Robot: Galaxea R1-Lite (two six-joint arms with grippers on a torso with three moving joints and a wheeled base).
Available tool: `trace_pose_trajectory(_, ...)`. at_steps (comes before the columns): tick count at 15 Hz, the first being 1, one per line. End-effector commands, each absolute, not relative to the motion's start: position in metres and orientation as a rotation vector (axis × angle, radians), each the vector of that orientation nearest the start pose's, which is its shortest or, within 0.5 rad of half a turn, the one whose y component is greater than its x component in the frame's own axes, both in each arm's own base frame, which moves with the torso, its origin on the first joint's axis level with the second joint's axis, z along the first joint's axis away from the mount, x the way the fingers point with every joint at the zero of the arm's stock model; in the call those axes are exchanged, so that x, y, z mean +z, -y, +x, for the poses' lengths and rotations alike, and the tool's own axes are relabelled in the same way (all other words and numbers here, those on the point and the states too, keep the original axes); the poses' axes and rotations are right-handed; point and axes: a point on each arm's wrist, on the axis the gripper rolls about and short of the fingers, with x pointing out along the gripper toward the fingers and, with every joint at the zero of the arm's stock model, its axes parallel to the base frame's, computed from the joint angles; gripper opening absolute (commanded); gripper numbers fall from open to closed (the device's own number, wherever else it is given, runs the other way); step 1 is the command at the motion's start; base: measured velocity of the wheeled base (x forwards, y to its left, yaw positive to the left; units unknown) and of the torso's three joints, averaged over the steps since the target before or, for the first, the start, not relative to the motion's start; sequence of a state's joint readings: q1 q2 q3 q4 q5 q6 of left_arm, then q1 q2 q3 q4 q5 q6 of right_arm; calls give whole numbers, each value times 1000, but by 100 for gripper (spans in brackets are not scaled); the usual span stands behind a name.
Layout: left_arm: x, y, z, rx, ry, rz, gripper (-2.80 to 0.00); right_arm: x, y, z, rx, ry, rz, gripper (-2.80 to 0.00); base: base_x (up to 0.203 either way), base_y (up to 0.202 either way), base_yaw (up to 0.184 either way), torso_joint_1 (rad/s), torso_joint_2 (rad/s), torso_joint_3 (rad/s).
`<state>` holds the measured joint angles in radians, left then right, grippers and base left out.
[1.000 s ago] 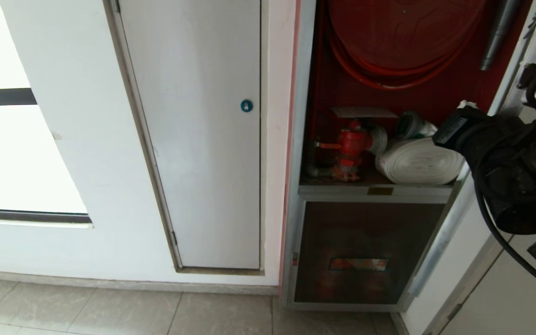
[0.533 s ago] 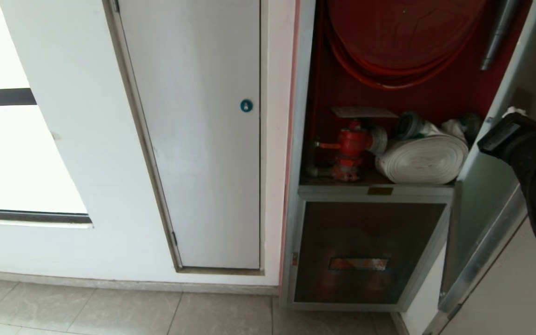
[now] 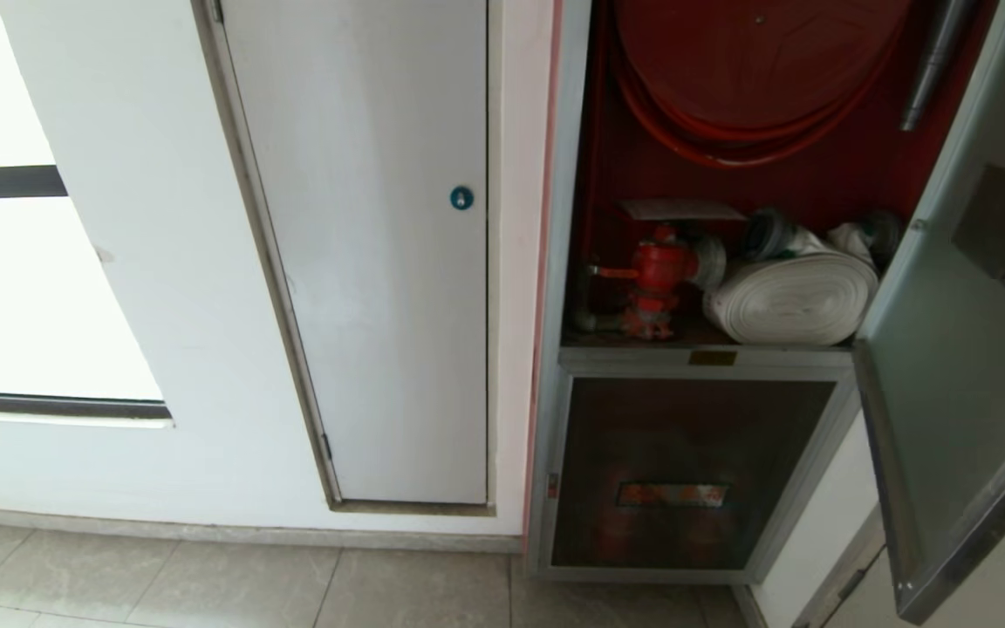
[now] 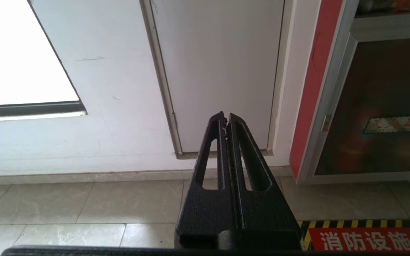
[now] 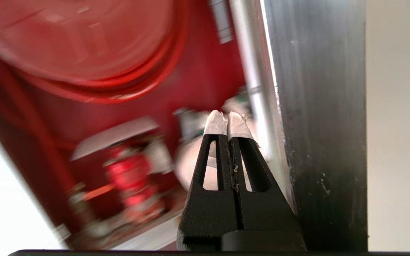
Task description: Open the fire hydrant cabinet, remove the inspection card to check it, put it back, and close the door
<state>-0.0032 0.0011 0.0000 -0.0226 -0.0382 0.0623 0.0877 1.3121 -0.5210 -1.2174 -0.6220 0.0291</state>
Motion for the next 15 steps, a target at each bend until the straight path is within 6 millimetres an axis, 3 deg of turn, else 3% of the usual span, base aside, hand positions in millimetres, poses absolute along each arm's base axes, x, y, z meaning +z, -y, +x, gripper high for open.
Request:
trace_pose_trajectory(1, 74, 1, -22, -41, 11, 63, -280, 257, 9, 178, -582, 430, 167, -280, 0, 0, 0, 0, 0, 0)
trace_pose_trajectory(15, 74, 1, -22, -41, 11, 63, -280, 249, 80, 139, -955, 448, 58, -280, 0, 0, 0, 0, 0, 0)
